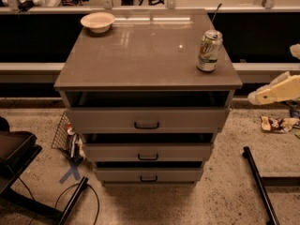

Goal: Move 7up can near paper bowl

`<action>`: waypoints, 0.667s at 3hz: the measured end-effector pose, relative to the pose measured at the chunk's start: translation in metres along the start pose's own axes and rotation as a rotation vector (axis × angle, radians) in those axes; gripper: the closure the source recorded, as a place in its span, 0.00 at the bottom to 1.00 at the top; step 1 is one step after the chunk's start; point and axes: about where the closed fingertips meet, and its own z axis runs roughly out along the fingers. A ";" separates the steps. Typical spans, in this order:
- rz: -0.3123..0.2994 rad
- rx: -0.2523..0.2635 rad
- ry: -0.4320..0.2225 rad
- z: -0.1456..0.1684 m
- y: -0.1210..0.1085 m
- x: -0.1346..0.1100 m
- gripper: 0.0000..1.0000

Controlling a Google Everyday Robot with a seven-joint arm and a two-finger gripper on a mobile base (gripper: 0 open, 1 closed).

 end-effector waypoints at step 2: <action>0.064 0.214 -0.295 0.020 -0.060 -0.031 0.00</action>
Offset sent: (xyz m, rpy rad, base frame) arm 0.1176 -0.0750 0.0711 0.2418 -0.5774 -0.3852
